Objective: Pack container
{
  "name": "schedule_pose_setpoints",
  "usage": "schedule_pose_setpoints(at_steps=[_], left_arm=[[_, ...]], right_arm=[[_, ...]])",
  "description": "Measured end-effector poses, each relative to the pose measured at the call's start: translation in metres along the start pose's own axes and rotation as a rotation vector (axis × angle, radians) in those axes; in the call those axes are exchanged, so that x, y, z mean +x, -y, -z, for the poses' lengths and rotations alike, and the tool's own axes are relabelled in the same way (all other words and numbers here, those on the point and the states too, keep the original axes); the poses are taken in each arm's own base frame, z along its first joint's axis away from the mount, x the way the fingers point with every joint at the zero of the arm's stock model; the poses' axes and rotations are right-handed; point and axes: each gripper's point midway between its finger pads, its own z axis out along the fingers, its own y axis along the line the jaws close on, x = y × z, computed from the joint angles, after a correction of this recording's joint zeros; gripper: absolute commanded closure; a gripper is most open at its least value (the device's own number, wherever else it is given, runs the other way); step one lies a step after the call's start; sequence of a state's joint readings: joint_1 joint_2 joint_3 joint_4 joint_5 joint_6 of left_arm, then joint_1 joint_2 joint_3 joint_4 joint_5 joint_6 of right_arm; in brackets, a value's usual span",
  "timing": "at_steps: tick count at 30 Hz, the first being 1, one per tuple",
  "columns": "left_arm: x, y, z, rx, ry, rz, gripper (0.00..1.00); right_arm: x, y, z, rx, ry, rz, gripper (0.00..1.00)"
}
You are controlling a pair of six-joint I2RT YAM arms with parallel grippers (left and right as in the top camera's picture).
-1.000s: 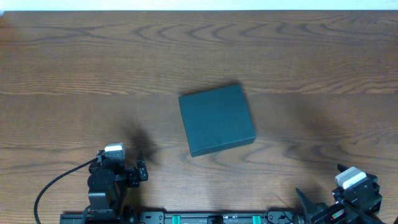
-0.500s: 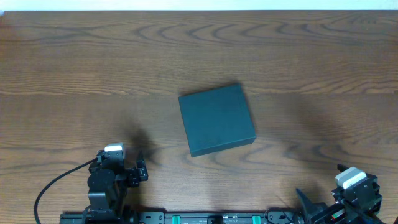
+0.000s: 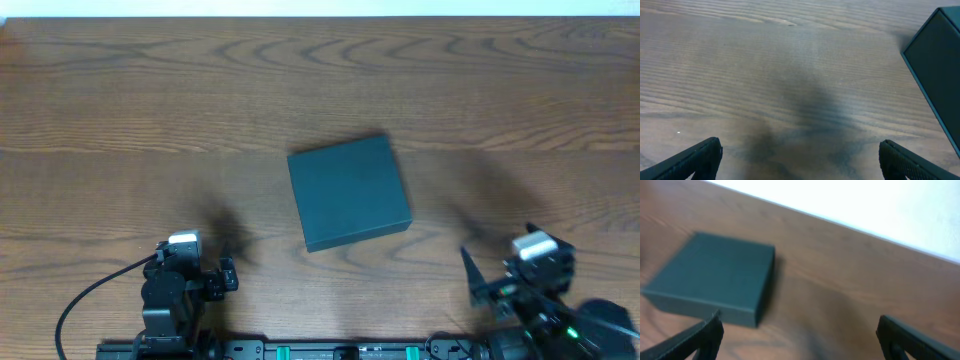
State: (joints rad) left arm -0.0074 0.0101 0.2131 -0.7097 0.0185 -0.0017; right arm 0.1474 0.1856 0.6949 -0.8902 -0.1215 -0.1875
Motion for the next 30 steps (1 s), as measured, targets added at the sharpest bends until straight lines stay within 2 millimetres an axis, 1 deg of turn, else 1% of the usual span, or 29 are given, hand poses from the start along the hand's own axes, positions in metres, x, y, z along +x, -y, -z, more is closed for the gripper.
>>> schedule_pose_setpoints(at_steps=[1, 2, 5, 9, 12, 14, 17, 22, 30], left_arm=[[0.000, 0.000, 0.000, 0.000, 0.000, 0.000, 0.02], [0.000, 0.000, 0.000, 0.000, -0.001, 0.000, 0.01], [0.000, 0.000, 0.000, 0.000, -0.001, 0.000, 0.01], [0.001, 0.000, 0.000, 0.000, -0.002, 0.000, 0.01], [0.001, 0.000, 0.000, 0.000, -0.002, 0.000, 0.01], [0.000, 0.000, 0.000, 0.000, -0.001, 0.000, 0.02], [0.001, 0.000, 0.000, 0.000, -0.002, -0.001, 0.01], [0.000, 0.000, 0.000, 0.000, -0.001, -0.002, 0.01], [0.000, 0.000, 0.000, 0.000, -0.001, -0.002, 0.01]], right_arm=[[0.015, 0.002, -0.012, 0.013, -0.011, -0.006, 0.01], [0.023, 0.003, -0.020, 0.022, -0.016, -0.011, 0.01], [0.061, 0.005, -0.044, 0.042, -0.058, -0.049, 0.01], [0.093, 0.005, -0.060, 0.060, -0.090, -0.116, 0.01], [0.110, 0.003, -0.067, 0.057, -0.118, -0.148, 0.01], [0.118, 0.002, -0.070, 0.054, -0.135, -0.162, 0.01], [0.129, 0.000, -0.074, 0.052, -0.162, -0.182, 0.01], [0.142, -0.002, -0.078, 0.050, -0.196, -0.211, 0.01], [0.145, -0.002, -0.078, 0.050, -0.202, -0.224, 0.01]])
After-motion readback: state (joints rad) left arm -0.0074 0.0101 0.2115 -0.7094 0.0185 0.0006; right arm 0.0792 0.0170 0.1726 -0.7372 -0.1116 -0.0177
